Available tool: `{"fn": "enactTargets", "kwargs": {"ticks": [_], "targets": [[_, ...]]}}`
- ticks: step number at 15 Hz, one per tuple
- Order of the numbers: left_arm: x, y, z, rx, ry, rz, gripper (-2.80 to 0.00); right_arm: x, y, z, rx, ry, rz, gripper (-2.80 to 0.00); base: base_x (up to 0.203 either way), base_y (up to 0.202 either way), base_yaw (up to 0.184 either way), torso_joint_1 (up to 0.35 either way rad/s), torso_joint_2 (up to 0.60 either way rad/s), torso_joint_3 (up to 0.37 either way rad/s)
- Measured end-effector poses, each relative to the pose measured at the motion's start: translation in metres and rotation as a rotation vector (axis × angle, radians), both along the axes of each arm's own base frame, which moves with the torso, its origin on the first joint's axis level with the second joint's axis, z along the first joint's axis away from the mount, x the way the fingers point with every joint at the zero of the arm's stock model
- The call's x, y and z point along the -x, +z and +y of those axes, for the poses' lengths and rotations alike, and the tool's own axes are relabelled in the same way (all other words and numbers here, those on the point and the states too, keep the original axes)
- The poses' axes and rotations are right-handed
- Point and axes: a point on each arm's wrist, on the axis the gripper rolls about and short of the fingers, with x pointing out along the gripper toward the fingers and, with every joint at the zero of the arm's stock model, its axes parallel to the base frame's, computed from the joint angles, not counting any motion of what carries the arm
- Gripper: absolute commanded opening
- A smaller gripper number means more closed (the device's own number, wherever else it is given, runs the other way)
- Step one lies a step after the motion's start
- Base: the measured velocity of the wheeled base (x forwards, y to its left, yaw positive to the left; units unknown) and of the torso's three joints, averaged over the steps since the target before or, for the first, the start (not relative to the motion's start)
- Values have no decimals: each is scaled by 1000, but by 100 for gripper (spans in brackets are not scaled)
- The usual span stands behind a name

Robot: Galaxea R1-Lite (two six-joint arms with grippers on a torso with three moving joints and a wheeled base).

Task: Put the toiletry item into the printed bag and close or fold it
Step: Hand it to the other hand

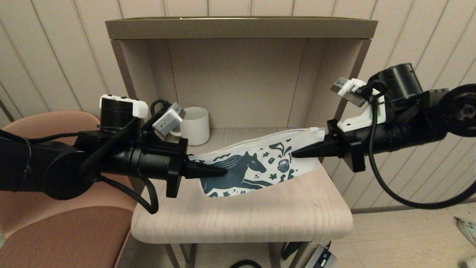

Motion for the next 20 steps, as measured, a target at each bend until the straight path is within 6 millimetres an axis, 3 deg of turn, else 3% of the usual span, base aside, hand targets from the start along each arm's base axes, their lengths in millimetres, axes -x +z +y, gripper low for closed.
{"fn": "enactTargets", "kwargs": {"ticks": [1,3,4,15,16,17,18,20], "targets": [[0,0,0,0,0,0,-280,0,0,0,1,-1,0,0,0,0,0,0,0,0],[0,0,0,0,0,-1,-280,-1,-1,0,-1,-3,-15,0,0,0,0,0,0,0],[0,0,0,0,0,-1,-280,-2,-1,0,-5,-5,-28,-280,0,0,0,0,0,0],[0,0,0,0,0,0,-280,-4,-2,5,-6,10,-24,-280,0,0,0,0,0,0],[0,0,0,0,0,0,-280,-5,-2,5,-6,8,-28,0,0,0,0,0,0,0],[0,0,0,0,0,0,-280,-5,-3,4,-5,6,-28,-69,0,0,0,0,0,0],[0,0,0,0,0,0,-280,-5,-3,4,-4,5,-26,-280,0,0,0,0,0,0],[0,-1,0,-1,0,0,-280,-5,-3,3,-4,3,-28,-280,0,0,0,0,0,0]]}}
